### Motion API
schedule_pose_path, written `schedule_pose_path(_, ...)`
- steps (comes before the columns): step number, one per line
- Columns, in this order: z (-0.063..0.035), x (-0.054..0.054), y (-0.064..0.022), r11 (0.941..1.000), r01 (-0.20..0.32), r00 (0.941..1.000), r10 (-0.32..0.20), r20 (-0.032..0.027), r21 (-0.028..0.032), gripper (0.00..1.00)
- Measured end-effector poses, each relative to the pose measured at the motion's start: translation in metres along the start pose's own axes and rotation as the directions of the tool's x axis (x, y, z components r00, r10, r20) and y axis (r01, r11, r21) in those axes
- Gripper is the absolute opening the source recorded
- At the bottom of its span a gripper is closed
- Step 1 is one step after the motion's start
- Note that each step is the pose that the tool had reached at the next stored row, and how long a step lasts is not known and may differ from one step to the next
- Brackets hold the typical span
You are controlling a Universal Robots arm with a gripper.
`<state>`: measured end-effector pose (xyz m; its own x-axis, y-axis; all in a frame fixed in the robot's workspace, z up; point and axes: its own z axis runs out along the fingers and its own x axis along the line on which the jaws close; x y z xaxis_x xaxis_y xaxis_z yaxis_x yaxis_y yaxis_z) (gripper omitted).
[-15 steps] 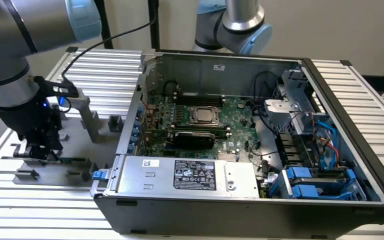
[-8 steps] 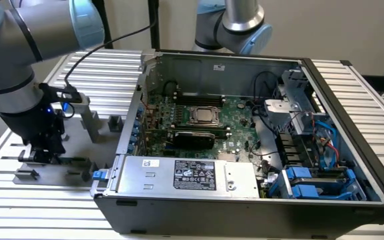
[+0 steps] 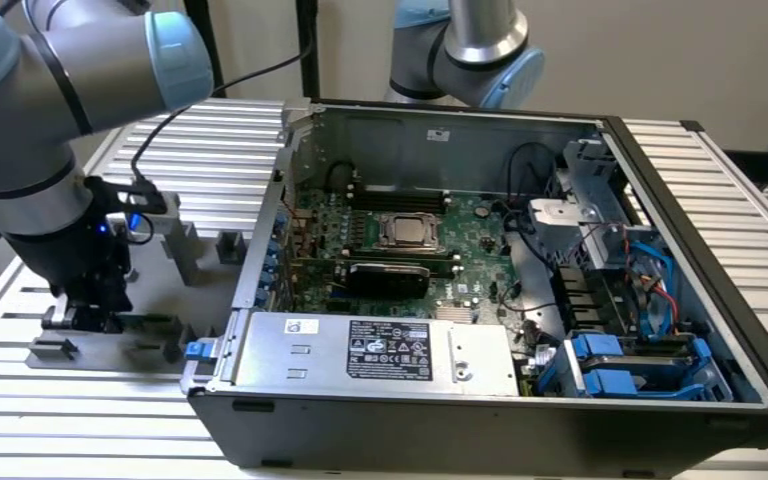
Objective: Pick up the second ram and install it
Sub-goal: 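Pick up the second ram and move it above second insertion slot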
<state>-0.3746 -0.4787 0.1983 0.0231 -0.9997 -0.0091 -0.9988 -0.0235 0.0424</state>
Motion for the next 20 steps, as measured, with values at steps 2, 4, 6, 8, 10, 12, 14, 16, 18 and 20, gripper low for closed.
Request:
schedule_pose_path(2, 0.0004, 0.0, 0.0, 1.0, 0.001, 1.0, -0.001, -0.0001, -0.0015, 0.36)
schedule_pose_path(4, 0.0008, 0.0, -0.0001, 1.0, 0.001, 1.0, -0.001, 0.0001, -0.0017, 0.36)
schedule_pose_path(6, 0.0011, 0.0, -0.0001, 1.0, 0.001, 1.0, -0.001, 0.0001, -0.0019, 0.36)
schedule_pose_path(8, 0.0013, 0.0, -0.0001, 1.0, 0.001, 1.0, -0.001, 0.0001, -0.0018, 0.36)
schedule_pose_path(10, 0.0014, 0.0, -0.0001, 1.0, 0.001, 1.0, -0.001, 0.0001, -0.0018, 0.36)
schedule_pose_path(12, 0.0015, -0.0001, -0.0001, 1.0, 0.001, 1.0, -0.001, 0.0002, -0.0018, 0.36)
schedule_pose_path(14, 0.0016, -0.0002, -0.0001, 1.0, 0.001, 1.0, -0.001, 0.0001, -0.0018, 0.36)
schedule_pose_path(16, 0.0016, -0.0002, -0.0001, 1.0, 0.001, 1.0, -0.001, 0.0001, -0.0018, 0.35)
schedule_pose_path(18, 0.0017, -0.0003, -0.0001, 1.0, 0.001, 1.0, -0.001, 0.0002, -0.0018, 0.27)
schedule_pose_path(20, 0.0019, -0.0006, -0.0001, 1.0, 0.001, 1.0, -0.001, 0.0003, -0.0016, 0.27)
